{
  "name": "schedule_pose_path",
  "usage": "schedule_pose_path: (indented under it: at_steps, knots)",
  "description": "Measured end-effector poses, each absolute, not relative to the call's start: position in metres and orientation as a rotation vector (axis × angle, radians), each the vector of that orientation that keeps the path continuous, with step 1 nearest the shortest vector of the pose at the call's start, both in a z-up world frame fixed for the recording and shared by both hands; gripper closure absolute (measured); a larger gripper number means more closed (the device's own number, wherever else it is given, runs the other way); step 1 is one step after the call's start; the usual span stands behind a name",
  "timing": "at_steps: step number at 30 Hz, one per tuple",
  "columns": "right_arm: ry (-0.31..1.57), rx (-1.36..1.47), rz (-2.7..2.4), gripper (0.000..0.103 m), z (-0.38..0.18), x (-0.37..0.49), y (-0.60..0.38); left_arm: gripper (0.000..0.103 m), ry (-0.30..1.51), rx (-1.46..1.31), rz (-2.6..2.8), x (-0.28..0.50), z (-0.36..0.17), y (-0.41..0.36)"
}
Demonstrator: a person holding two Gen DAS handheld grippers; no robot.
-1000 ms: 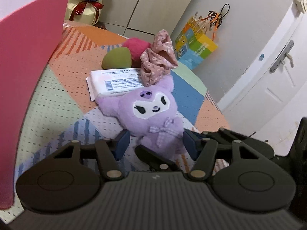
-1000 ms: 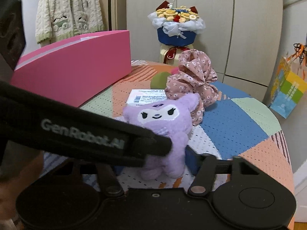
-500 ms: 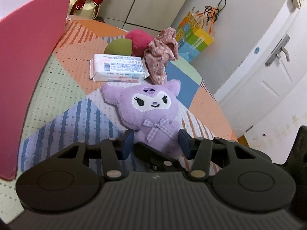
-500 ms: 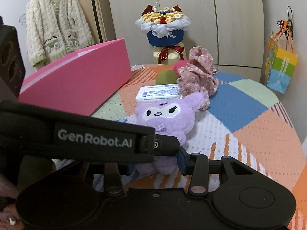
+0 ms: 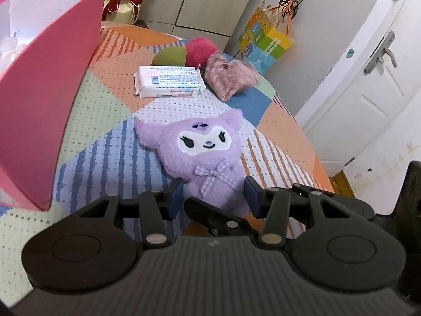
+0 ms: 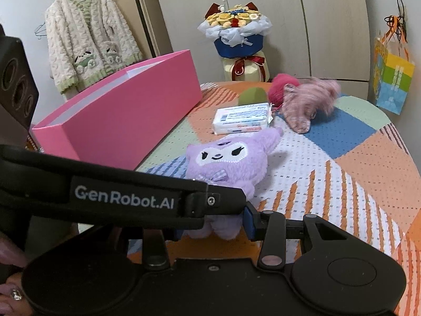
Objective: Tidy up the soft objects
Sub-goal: 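Lift the purple plush and carry it over the pink box with the left gripper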
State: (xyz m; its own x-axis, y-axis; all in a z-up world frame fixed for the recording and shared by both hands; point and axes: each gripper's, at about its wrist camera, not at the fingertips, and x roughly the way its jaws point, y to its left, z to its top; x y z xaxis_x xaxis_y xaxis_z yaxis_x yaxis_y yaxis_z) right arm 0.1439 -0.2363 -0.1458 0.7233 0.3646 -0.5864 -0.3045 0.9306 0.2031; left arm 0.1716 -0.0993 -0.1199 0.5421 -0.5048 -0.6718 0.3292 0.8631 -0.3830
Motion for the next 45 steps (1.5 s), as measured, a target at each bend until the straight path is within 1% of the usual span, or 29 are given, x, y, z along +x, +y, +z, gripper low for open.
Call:
schedule_pose_path:
  at_steps: [10, 20, 30, 35, 40, 45]
  knots:
    - [0.720, 0.093, 0.388, 0.055, -0.131, 0.117, -0.225, 0.055, 0.867, -0.180, -0.512, 0.136, -0.105, -0.088]
    - [0.764, -0.029, 0.428, 0.056, -0.099, 0.074, -0.193, 0.055, 0.909, -0.186, -0.569, 0.097, -0.079, -0.054]
    - [0.690, -0.194, 0.553, 0.056, -0.057, 0.040, -0.152, 0.055, 0.907, -0.171, -0.605, 0.065, -0.036, -0.007]
    - [0.637, -0.282, 0.603, 0.056, -0.041, 0.030, -0.126, 0.055, 0.879, -0.157, -0.592, 0.055, -0.019, 0.015]
    - [0.581, -0.328, 0.633, 0.055, -0.022, 0.035, -0.107, 0.055, 0.826, -0.148, -0.567, 0.057, 0.001, 0.035]
    - [0.533, -0.313, 0.642, 0.055, -0.009, 0.058, -0.095, 0.055, 0.776, -0.132, -0.547, 0.079, 0.018, 0.052]
